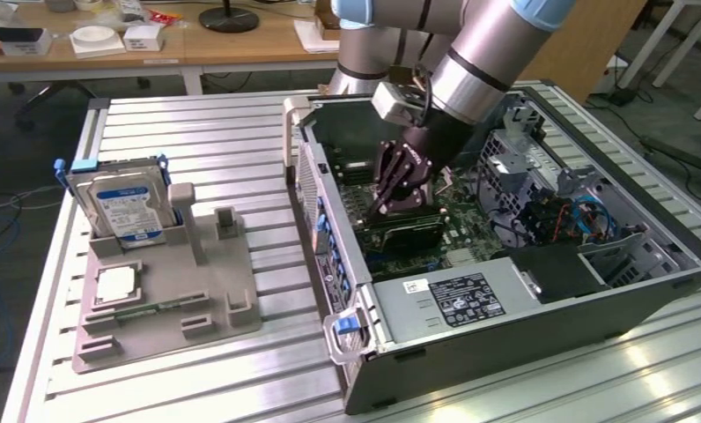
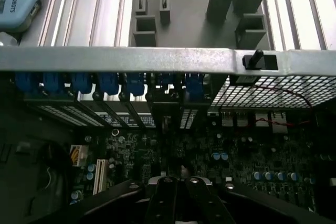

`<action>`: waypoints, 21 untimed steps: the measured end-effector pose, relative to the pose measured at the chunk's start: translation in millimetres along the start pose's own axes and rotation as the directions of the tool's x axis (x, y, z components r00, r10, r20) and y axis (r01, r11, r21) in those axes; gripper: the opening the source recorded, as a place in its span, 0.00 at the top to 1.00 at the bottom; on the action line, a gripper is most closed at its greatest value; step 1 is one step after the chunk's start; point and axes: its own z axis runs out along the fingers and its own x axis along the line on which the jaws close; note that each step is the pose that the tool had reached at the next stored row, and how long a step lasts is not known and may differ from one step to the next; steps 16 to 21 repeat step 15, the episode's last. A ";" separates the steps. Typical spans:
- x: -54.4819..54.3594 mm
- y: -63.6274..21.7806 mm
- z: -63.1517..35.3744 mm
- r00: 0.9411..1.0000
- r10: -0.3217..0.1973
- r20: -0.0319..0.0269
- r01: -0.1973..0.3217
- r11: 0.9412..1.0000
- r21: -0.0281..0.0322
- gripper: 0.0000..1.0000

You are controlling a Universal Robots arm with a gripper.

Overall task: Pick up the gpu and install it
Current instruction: 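Press down on the gpu until it lock into place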

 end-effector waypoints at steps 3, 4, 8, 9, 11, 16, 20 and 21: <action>-0.1 1.9 0.9 1.000 0.002 0.000 -0.002 0.999 0.054 0.90; -0.1 2.7 1.3 1.000 0.003 0.000 -0.003 0.997 0.072 0.90; -0.2 7.1 4.7 1.000 0.004 0.001 -0.004 0.992 0.127 0.90; -0.2 7.0 5.0 1.000 0.003 0.000 -0.003 0.992 0.128 0.90; -0.2 7.1 5.0 1.000 0.003 0.000 -0.003 0.992 0.128 0.90; -0.2 7.1 5.0 1.000 0.003 0.000 -0.003 0.992 0.128 0.90; -0.2 7.1 5.0 1.000 0.003 0.000 -0.003 0.992 0.128 0.90; -0.2 7.1 5.0 1.000 0.003 0.000 -0.003 0.992 0.128 0.90</action>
